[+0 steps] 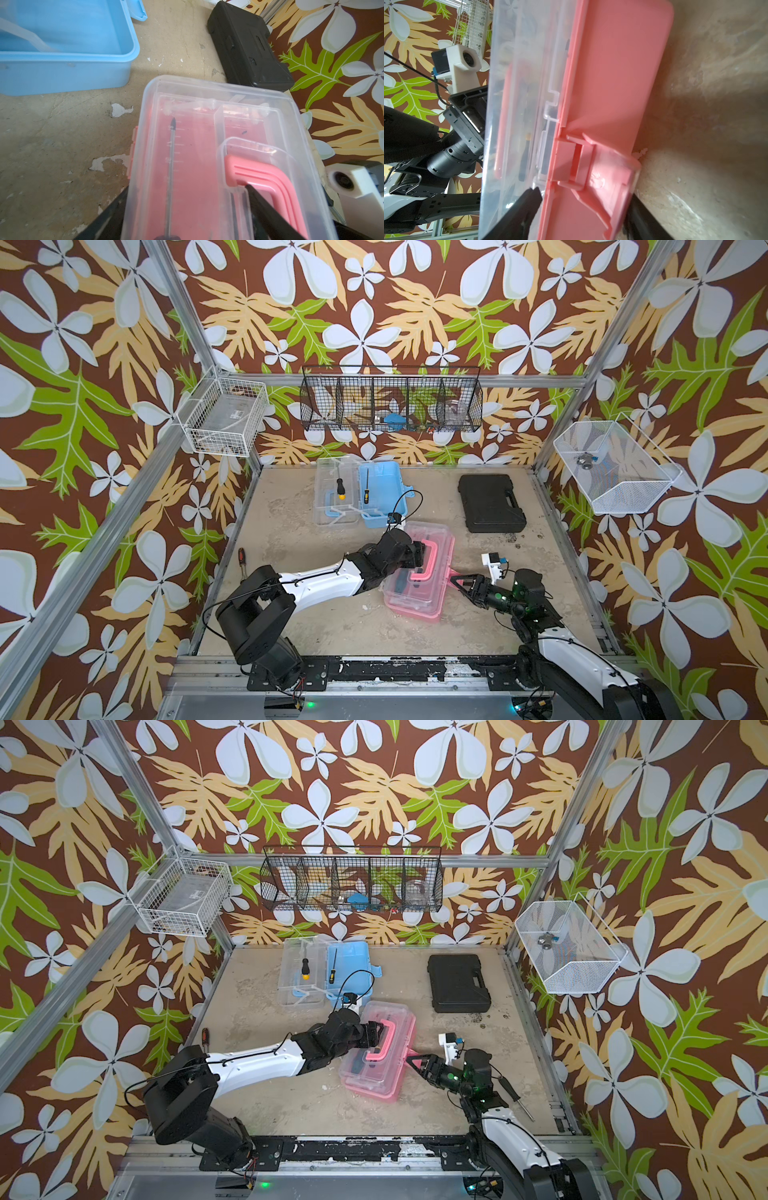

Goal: Close toolboxes
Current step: Fasten the toolbox latch on the toolbox.

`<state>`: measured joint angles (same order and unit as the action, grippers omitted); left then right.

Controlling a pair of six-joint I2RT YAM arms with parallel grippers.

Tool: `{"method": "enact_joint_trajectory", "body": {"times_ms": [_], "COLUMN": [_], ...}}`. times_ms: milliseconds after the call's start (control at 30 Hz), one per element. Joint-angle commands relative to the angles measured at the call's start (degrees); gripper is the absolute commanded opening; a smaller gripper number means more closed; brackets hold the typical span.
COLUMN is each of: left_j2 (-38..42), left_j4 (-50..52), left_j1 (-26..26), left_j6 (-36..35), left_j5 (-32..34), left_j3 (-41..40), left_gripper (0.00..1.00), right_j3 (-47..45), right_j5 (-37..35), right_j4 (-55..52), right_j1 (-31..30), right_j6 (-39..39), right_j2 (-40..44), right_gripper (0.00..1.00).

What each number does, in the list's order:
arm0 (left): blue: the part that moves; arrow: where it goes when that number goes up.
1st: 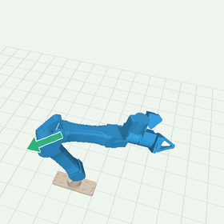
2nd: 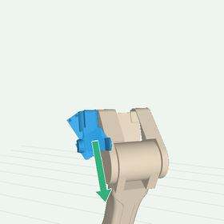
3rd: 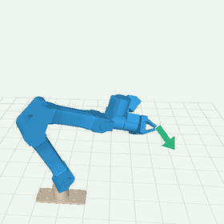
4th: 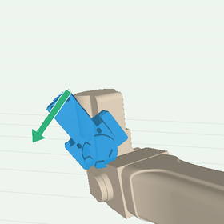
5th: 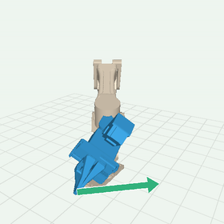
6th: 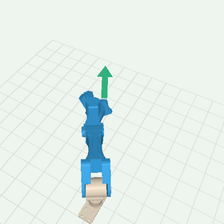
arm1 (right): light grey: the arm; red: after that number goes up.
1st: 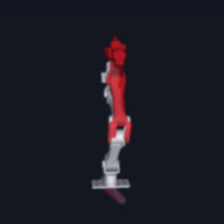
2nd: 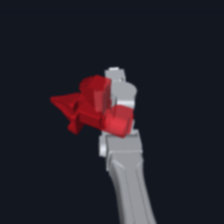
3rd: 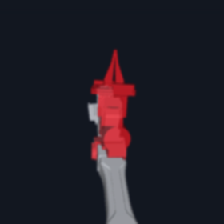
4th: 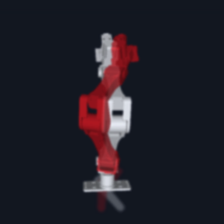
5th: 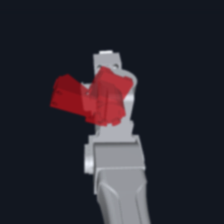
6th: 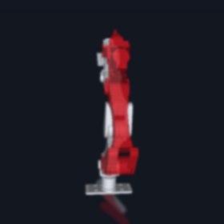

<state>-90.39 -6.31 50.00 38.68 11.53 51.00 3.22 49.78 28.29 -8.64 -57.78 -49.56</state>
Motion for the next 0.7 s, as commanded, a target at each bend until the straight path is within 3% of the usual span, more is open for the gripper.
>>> {"method": "enact_joint_trajectory", "body": {"times_ms": [0, 233, 400, 567, 667], "left_j2": [-0.36, -0.30, -1.06, -1.19, -0.87], "left_j4": [18.84, 19.39, 19.14, 18.74, 18.44], "left_j1": [-0.05, 1.34, 2.20, 2.56, 2.67], "left_j6": [-0.37, -0.39, -0.09, 0.08, 0.17], "left_j5": [2.29, 3.24, 2.87, 2.59, 2.72], "left_j3": [-0.58, 0.58, 1.20, 1.29, 1.07], "left_gripper": [0.00, 0.00, 0.13, 0.37, 0.64], "right_j3": [0.99, 2.31, 2.89, 3.14, 4.11], "right_j5": [0.56, -0.30, -0.40, -0.69, -1.33], "right_j4": [-2.58, -6.03, -6.44, -6.07, -6.53], "right_j1": [-0.06, -0.06, -0.06, -0.32, -0.84], "right_j6": [2.58, 4.44, 4.56, 4.60, 4.93], "right_j2": [0.79, 1.80, 2.22, 1.79, 1.42], "right_gripper": [0.66, 0.66, 0.66, 0.66, 0.65]}}
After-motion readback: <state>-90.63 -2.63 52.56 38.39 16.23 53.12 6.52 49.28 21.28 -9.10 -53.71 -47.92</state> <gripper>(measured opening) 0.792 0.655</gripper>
